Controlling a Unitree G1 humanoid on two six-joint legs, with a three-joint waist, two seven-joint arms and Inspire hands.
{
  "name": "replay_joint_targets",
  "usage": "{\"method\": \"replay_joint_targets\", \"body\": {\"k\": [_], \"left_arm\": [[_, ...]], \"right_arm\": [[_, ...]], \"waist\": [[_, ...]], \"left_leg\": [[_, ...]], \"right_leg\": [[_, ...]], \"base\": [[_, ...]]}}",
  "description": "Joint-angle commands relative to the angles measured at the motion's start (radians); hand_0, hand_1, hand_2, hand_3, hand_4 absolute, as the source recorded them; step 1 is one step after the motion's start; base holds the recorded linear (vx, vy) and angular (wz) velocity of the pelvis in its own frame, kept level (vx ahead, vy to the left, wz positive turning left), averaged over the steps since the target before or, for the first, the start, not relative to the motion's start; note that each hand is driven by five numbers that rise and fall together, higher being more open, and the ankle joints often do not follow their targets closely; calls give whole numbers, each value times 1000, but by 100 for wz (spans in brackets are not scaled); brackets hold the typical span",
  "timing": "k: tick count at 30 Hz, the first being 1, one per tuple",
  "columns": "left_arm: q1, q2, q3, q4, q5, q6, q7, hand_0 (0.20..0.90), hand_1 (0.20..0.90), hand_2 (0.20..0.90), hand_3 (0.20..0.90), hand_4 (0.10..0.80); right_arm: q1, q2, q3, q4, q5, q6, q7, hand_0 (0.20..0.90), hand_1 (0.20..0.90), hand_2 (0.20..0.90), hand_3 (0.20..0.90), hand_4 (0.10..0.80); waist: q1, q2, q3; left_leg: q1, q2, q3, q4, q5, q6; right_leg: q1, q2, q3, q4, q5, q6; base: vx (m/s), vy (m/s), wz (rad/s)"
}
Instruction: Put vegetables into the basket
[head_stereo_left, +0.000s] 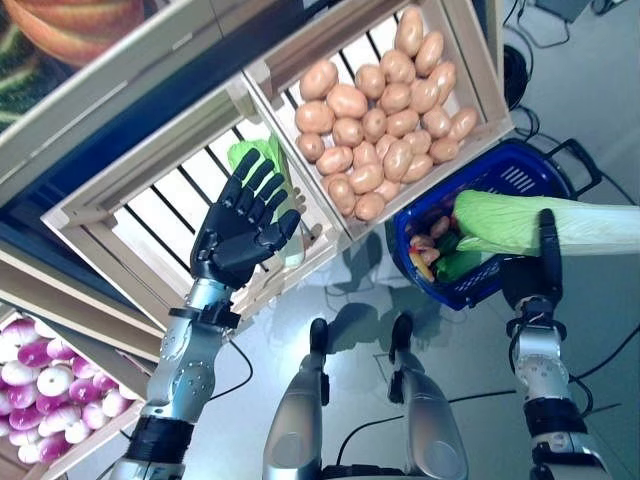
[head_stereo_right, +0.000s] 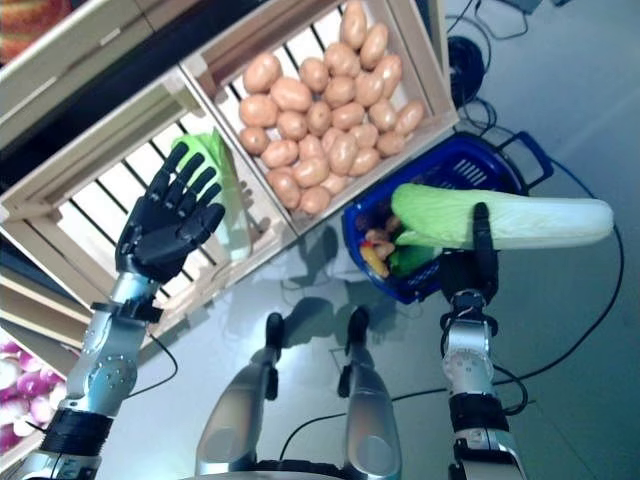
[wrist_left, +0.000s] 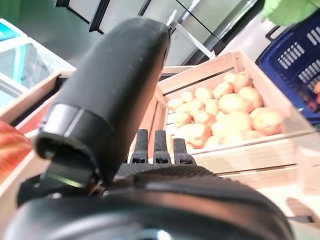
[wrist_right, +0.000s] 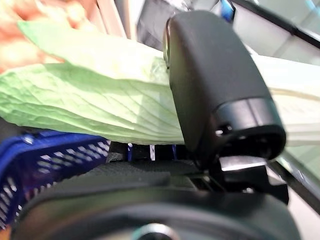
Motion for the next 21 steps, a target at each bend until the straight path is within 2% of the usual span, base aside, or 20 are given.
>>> {"method": "replay_joint_targets", "body": {"k": [1,4,7,12,18,19,21], "left_arm": [[-55,-5,7,-96,-17,-130,-61,900,900,900,900,800],[-90,-8,-13,-99,-33,-133,-62,900,900,900,900,800],[-121,-9,-22,-97,-95,-121,-92,900,900,900,900,800],[-143,-36,-31,-121,-126,-93,-126,900,900,900,900,800],[-170,-32,-43,-137,-135,-73,-139,900,900,900,900,800],[-176,-35,-42,-135,-168,-58,-137,900,900,900,900,800],[-184,-38,-40,-128,-171,-43,-134,900,900,900,900,800]], "right_arm": [[-33,-37,-58,-115,56,-118,28,300,300,300,300,400],[-83,-56,-64,-82,51,-126,2,300,300,300,300,400],[-124,-73,-68,-37,35,-134,-19,300,300,300,300,400],[-176,-119,-77,39,-5,-47,-29,300,300,300,300,400],[-213,-179,-56,109,-79,32,-20,300,300,300,300,400],[-223,-196,-54,135,-124,39,-32,300,300,300,300,400],[-244,-211,-49,167,-175,60,-53,300,300,300,300,400]], "waist": [[11,-3,6],[13,2,13],[21,5,13],[31,16,13],[36,21,13],[37,20,13],[39,21,13]], "left_leg": [[-136,-56,-13,142,-39,7],[-196,-65,-13,210,-81,11],[-270,-74,-7,269,-89,25],[-376,-80,-5,366,-115,31],[-475,-86,4,488,-153,43],[-480,-89,-1,513,-176,41],[-517,-88,1,531,-163,45]], "right_leg": [[-44,-29,-27,228,-132,9],[-111,-37,-18,312,-173,9],[-196,-50,-17,384,-180,4],[-309,-54,0,495,-204,-1],[-409,-62,10,613,-221,-11],[-413,-61,21,635,-237,-5],[-449,-61,22,650,-221,-10]], "base": [[-70,9,4],[-70,16,5],[-81,23,7],[-27,21,-2],[21,-5,6],[0,0,0],[53,-40,1]]}}
